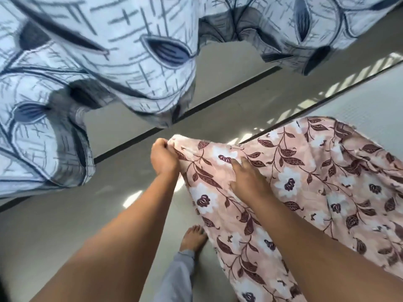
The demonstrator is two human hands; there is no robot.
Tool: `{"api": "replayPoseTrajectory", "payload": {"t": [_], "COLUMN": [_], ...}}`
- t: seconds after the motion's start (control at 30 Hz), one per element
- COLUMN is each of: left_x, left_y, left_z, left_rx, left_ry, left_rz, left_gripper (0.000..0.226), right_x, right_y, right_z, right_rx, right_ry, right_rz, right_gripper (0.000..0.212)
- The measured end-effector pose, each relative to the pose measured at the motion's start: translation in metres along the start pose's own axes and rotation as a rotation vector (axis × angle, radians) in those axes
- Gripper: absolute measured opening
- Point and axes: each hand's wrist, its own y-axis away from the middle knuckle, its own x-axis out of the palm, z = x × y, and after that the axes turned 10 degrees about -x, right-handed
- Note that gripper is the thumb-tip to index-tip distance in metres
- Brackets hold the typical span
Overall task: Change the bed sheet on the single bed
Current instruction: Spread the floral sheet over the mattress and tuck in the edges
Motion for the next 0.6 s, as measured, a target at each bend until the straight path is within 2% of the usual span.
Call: {"api": "replayPoseTrajectory", "payload": {"t": [0.03, 0.13, 0.17, 0.23, 0.33, 0.4, 0.5, 0.6], "left_x": [0.001, 0.009, 0.012, 0.017, 0.024, 0.028, 0.03, 0.035], "left_y": [0.0, 0.012, 0.018, 0.031, 0.046, 0.046, 0.037, 0.038], "left_z": [-0.001, 0.007, 0.012, 0.023, 0.039, 0.042, 0.032, 0.018], "left_rx": [-0.013, 0.037, 0.032, -0.038, -0.234, -0.236, -0.116, -0.051], "left_ry": [-0.026, -0.204, -0.235, -0.254, -0.09, -0.019, -0.1, -0.15], "left_rz": [0.062, 0.212, 0.239, 0.32, 0.461, 0.442, 0.325, 0.261], "left_gripper": [0.008, 0.048, 0.054, 0.051, 0.022, 0.023, 0.027, 0.02], "right_x": [0.001, 0.008, 0.01, 0.015, 0.019, 0.023, 0.028, 0.034], "right_y": [-0.001, -0.002, -0.001, 0.003, 0.011, 0.016, 0.024, 0.036], "right_z": [0.0, 0.0, 0.001, 0.001, -0.001, -0.004, -0.009, -0.013], "right_rx": [0.001, 0.008, 0.009, 0.015, 0.023, 0.023, 0.024, 0.031], "right_ry": [0.007, 0.028, 0.043, 0.076, 0.115, 0.115, 0.074, 0.021], "right_rz": [-0.002, -0.034, -0.052, -0.092, -0.15, -0.155, -0.165, -0.158], "right_gripper": [0.07, 0.069, 0.068, 0.065, 0.055, 0.052, 0.053, 0.06]}}
